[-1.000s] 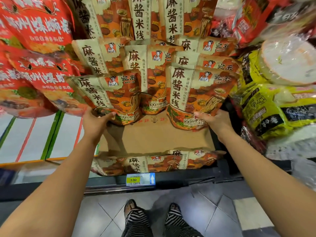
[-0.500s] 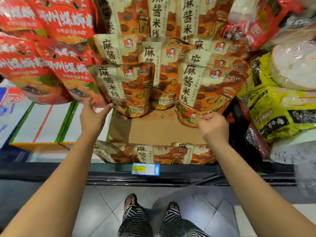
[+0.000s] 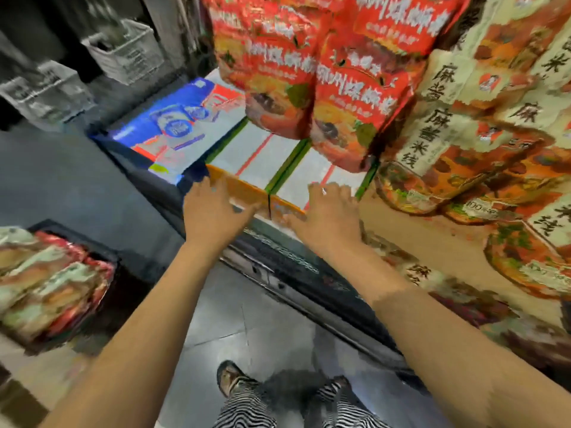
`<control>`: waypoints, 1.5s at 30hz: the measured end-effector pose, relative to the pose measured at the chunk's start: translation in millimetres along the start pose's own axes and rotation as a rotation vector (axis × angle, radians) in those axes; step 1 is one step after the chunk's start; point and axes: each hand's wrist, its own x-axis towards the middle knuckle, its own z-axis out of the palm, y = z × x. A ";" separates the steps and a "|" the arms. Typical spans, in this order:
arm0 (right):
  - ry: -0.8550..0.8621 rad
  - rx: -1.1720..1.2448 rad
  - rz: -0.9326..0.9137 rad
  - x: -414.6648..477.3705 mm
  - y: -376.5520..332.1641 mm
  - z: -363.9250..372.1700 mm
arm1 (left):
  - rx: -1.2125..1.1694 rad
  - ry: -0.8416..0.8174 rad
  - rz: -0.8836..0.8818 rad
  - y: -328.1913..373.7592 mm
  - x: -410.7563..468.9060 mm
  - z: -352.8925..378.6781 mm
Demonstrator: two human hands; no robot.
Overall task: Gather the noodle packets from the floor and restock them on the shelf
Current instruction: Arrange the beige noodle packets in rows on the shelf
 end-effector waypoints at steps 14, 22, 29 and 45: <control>-0.409 -0.160 -0.424 27.1 -265.0 181.7 | -0.063 -0.276 -0.582 -280.9 -89.8 8.8; -0.739 -0.196 -0.462 65.2 -329.2 253.3 | -0.107 -0.333 -0.800 -368.3 -81.6 25.1; -0.886 -0.227 -0.470 142.6 -409.8 302.7 | -0.116 -0.378 -1.037 -446.6 -51.5 42.9; -1.110 0.190 0.002 158.3 -624.5 458.9 | -0.025 -0.233 -1.063 -712.4 -4.7 10.5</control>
